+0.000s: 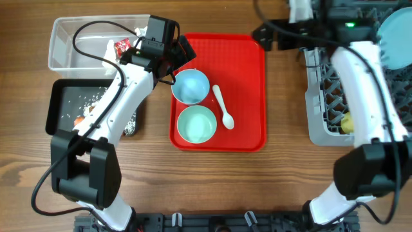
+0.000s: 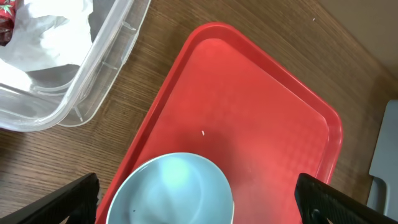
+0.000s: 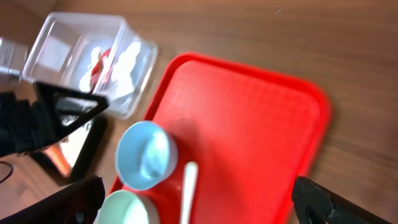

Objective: Sort waste into correct bins and load items into the dishwasher rack
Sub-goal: 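Reach the right gripper to the light blue bowl on the red tray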

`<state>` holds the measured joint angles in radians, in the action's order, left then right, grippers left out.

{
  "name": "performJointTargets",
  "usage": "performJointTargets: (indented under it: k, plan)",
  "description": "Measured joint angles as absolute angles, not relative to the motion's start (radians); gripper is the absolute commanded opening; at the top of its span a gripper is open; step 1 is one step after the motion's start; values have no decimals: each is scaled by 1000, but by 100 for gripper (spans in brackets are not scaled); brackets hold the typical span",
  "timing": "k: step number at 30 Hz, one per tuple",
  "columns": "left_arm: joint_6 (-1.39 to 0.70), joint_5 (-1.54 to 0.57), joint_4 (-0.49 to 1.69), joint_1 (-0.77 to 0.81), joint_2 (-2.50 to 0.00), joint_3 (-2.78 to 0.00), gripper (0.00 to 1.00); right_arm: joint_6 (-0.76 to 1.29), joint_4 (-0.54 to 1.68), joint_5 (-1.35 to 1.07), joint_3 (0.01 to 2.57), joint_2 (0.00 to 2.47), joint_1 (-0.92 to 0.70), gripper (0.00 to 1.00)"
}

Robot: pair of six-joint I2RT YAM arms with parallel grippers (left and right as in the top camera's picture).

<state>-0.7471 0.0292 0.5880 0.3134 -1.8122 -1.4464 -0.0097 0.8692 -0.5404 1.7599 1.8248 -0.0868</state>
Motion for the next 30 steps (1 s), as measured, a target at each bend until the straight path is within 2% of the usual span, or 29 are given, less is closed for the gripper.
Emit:
performJointTargets:
  k: [6, 8, 10, 14, 17, 20, 22, 24, 30]
  plan:
    - [-750, 28, 553, 307, -1812, -1446, 100, 65, 855, -522, 1760, 1888, -193, 100]
    - [-750, 25, 556, 289, -1812, -1446, 100, 93, 850, -513, 1760, 1914, -226, 95]
    - [-750, 10, 569, 255, -1812, -1446, 100, 122, 844, -501, 1760, 1945, -258, 82]
    - [-751, -14, 610, 160, -1791, -1446, 100, 184, 824, -488, 1760, 2019, -319, 66]
    - [-751, -22, 663, 86, -1745, -1446, 100, 230, 822, -481, 1760, 2078, -355, 47]
    - [-751, -25, 714, 25, -1703, -1447, 100, 264, 817, -464, 1760, 2111, -378, 38]
    - [-751, -25, 740, -8, -1686, -1447, 100, 288, 806, -447, 1760, 2127, -392, 29]
    - [-751, -25, 765, -33, -1682, -1447, 100, 323, 799, -416, 1760, 2138, -408, 25]
    - [-751, -28, 779, -63, -1683, -1447, 100, 401, 780, -340, 1760, 2171, -454, 27]
